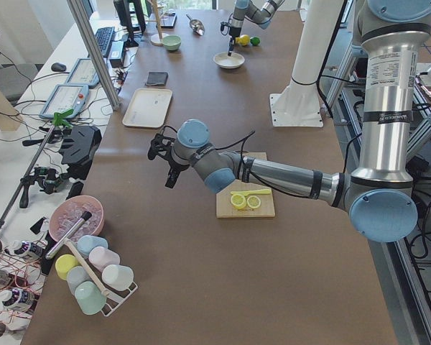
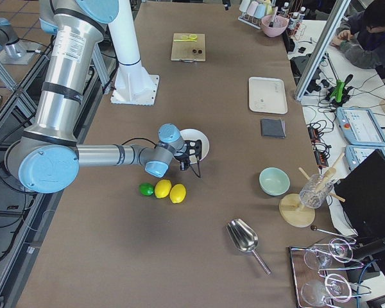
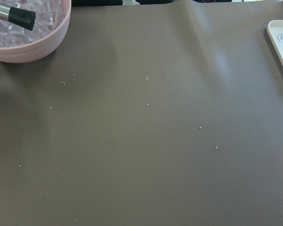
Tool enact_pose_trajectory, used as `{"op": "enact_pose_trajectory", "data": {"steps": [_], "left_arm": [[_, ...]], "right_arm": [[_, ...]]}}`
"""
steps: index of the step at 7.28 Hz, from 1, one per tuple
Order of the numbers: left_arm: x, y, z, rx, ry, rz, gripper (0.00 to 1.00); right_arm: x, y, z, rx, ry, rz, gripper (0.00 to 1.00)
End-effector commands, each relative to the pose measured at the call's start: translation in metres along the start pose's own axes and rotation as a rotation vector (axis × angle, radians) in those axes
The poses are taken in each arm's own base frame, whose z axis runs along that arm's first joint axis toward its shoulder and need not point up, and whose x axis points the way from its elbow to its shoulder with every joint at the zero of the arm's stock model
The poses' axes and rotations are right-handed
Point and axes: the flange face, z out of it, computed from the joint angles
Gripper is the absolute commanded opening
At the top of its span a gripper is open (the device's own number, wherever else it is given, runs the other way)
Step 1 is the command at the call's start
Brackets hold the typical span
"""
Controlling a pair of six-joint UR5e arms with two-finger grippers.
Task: Place red cherry on plate
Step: 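Reach the right gripper to the white plate rim and grip it, then slide the white plate with the right gripper toward the table center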
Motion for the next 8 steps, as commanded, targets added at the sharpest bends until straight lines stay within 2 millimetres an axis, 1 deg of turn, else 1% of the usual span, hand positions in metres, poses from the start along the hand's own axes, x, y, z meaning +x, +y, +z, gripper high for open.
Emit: {"op": "enact_pose_trajectory", "data": {"steps": [1, 3, 4, 6, 7, 8], "left_arm": [[-0.001, 0.0, 0.0, 0.0, 0.0, 0.0, 0.98], [-0.003, 0.002, 0.002, -0.004, -0.003, -0.004, 0.98], [-0.004, 0.002, 0.002, -0.005, -0.004, -0.005, 0.98], [-0.001, 0.0, 0.001, -0.004, 0.003, -0.016, 0.98], [0.002, 0.001, 0.005, -0.015, 0.007, -0.017, 0.98], [0.011, 0.002, 0.014, -0.03, 0.018, -0.056, 0.98]], "right_arm": [[-0.015, -0.004, -0.007, 0.005, -0.033, -0.009, 0.0], [-0.035, -0.011, -0.014, 0.014, -0.073, -0.009, 0.0], [-0.063, -0.023, -0.011, 0.029, -0.119, 0.041, 0.0], [-0.136, -0.056, 0.001, 0.053, -0.2, 0.151, 0.0], [-0.189, -0.066, 0.013, 0.076, -0.214, 0.212, 0.0], [-0.257, -0.063, 0.032, 0.103, -0.203, 0.252, 0.0]]}}
